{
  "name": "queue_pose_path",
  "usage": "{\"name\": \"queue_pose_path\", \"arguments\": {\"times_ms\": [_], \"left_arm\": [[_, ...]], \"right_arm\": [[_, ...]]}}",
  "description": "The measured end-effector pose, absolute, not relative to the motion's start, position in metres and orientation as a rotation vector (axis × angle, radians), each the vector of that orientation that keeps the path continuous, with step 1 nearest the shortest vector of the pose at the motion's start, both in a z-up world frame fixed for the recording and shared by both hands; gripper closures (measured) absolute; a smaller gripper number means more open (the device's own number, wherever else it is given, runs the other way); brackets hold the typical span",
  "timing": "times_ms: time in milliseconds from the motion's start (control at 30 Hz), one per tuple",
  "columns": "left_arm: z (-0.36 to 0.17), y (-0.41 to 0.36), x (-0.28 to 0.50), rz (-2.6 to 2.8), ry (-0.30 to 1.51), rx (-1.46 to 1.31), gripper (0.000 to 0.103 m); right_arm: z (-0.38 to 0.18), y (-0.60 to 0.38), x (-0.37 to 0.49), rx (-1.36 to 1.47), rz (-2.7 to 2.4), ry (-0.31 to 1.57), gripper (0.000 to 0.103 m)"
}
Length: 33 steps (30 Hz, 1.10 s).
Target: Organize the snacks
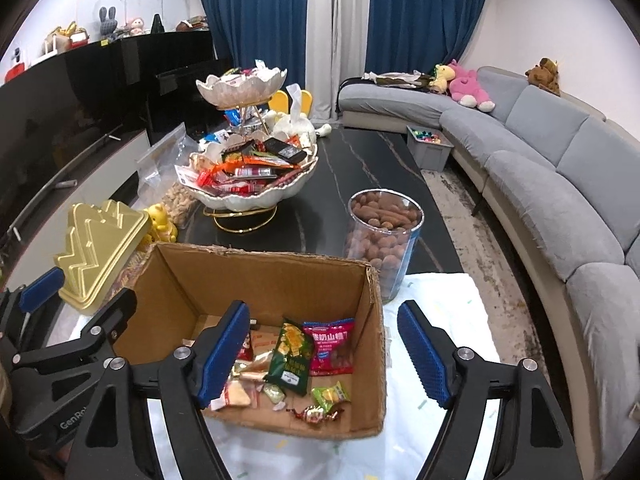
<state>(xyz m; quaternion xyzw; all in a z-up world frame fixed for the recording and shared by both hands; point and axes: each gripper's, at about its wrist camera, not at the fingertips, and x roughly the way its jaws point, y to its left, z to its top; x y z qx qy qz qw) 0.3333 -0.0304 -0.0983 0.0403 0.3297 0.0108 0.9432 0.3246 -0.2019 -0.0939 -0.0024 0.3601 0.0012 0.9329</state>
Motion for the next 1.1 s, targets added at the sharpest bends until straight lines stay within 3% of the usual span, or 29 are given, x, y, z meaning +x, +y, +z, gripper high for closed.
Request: {"name": "queue_pose_path", "arguments": {"times_ms": [433, 1100], "left_arm": [[-0.061, -0.027, 0.272, 0.036, 0.627, 0.091, 0.004], [-0.047, -0.029, 0.179, 0.026, 0.631, 0.101, 0.004]], "right_arm": [[-0.059, -0.203, 0.265, 0.006, 0.008, 0.682, 0.026], [-0.041, -0.212, 0.172, -0.006, -0.016, 0.647, 0.026]]}}
